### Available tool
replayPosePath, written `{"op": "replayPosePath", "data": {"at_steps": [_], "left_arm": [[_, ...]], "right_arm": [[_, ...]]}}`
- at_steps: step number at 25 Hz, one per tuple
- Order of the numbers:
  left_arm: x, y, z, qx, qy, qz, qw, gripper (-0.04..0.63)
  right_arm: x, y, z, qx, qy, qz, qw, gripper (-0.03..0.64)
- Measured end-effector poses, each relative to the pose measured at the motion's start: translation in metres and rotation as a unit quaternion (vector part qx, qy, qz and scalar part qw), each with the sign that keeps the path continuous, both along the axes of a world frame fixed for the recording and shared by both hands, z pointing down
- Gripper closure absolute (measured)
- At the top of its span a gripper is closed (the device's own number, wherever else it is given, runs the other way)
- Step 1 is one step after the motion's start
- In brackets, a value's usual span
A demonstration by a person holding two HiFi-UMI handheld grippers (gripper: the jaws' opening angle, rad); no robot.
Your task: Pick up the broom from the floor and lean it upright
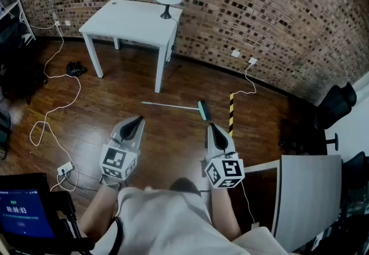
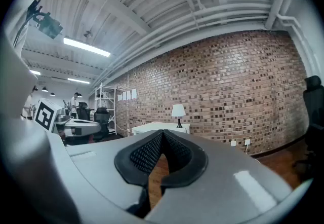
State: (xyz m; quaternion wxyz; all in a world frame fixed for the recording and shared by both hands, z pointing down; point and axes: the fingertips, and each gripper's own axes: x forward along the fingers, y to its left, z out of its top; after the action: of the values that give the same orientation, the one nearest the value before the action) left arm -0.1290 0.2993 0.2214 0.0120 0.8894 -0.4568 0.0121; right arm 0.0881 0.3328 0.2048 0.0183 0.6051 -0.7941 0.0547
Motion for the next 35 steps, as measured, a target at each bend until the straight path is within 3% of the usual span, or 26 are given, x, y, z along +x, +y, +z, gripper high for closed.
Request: {"op": "replayPosePath", "data": {"at_steps": [8,15,22,27,35], "left_arm": [[-0.005,-0.022,0.02,-0.013,-0.024,-0.002,0.9996,0.595],[0.015,-0.095,0.025,-0.012,-0.034,-0.008,0.9993,0.594],[0.071,-0.196,0.008,0.004,-0.026,-0.02,0.9994,0.594],[0.114,-0.266,-0.005,0.023,-0.049,-0.038,0.9978,0.594],[0.119,-0.329,-0.009,0.013,-0.054,-0.062,0.9965,0.594]], "right_arm": [[0.001,-0.023,0.017,-0.01,-0.011,-0.001,1.0,0.604],[0.032,-0.112,0.034,-0.019,-0.018,-0.006,1.0,0.604],[0.093,-0.219,0.03,-0.015,-0.026,-0.022,0.999,0.604],[0.132,-0.291,0.016,-0.006,0.018,-0.05,0.999,0.604],[0.151,-0.365,0.007,0.001,0.029,-0.062,0.998,0.604]]}}
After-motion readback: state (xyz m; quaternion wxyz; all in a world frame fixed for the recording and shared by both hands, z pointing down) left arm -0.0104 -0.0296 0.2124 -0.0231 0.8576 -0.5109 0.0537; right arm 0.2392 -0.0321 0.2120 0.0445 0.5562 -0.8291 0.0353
